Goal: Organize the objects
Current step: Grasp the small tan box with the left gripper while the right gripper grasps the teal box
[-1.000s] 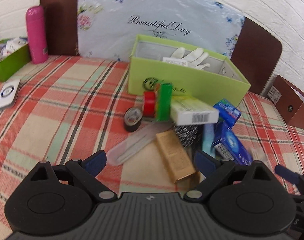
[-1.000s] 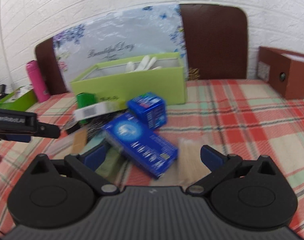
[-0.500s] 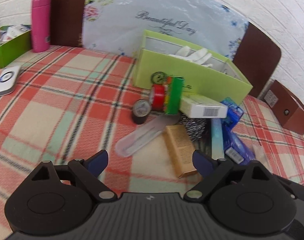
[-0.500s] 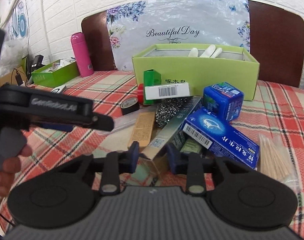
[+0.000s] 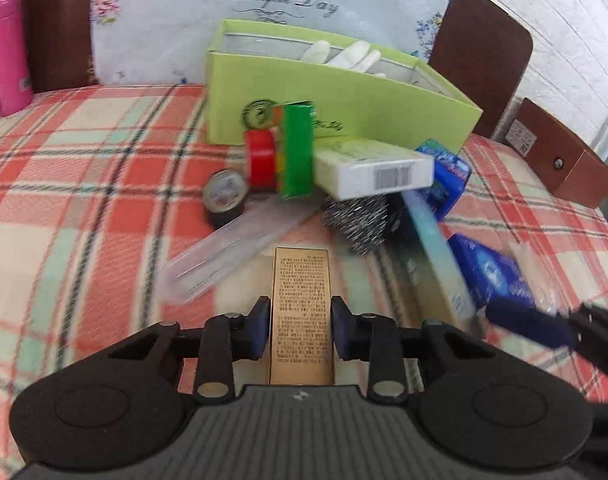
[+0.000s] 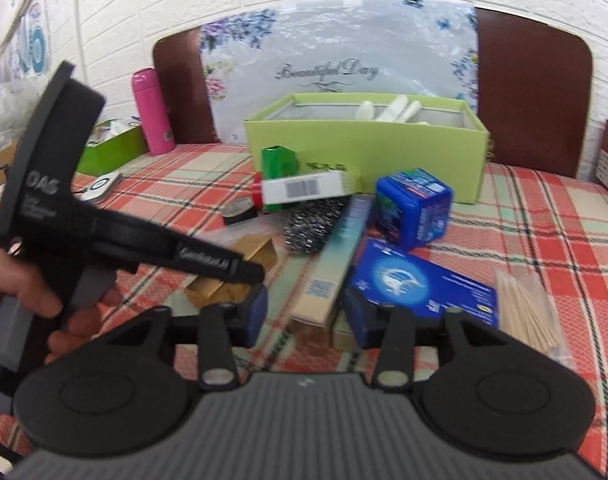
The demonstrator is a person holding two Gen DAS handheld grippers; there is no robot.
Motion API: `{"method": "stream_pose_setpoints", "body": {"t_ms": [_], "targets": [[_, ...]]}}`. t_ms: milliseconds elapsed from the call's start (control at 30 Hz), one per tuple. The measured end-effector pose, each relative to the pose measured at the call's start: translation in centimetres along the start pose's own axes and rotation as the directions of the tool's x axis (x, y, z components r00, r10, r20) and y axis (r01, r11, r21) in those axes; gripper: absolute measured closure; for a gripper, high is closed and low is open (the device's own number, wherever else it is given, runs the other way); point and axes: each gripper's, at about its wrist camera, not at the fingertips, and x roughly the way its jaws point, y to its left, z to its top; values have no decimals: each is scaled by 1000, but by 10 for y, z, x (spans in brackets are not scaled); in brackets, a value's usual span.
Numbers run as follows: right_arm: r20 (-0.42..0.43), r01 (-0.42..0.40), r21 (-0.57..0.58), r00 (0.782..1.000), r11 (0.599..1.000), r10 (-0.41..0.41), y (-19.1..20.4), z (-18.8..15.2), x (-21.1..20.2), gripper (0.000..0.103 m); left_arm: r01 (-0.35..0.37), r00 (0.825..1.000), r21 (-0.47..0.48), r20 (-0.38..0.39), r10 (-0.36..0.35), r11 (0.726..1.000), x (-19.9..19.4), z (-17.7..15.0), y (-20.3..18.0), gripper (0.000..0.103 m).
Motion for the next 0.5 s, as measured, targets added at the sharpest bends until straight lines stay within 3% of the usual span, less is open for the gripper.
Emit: {"method": "stream_pose_setpoints", "body": {"t_ms": [67, 133, 267, 433, 467, 500], "targets": [[-5, 38, -33, 999, 999, -38, 7, 1, 11, 59, -18, 1000, -7, 1, 18, 1000, -7, -8, 8, 70], [-26, 70, -59, 997, 996, -72, 10, 0, 20, 73, -18, 1000, -18, -2, 18, 1000, -12, -11, 14, 70], [17, 84, -230, 996, 970, -82, 20, -10, 0, 74, -16, 1000, -14, -5, 16, 1000, -13, -11, 18, 70], [-2, 116, -605, 989, 788, -147, 39, -58, -23, 76, -16, 1000, -9, -6, 16, 1000, -15, -13, 18, 70], [-19, 98, -627, 990, 773, -141, 40, -63, -27, 76, -16, 1000, -8, -6, 16, 1000, -15, -13, 17, 70], [-34, 76, -615, 992, 785, -122, 38, -64, -30, 76, -17, 1000, -7, -6, 17, 1000, -16, -14, 16, 70]]}}
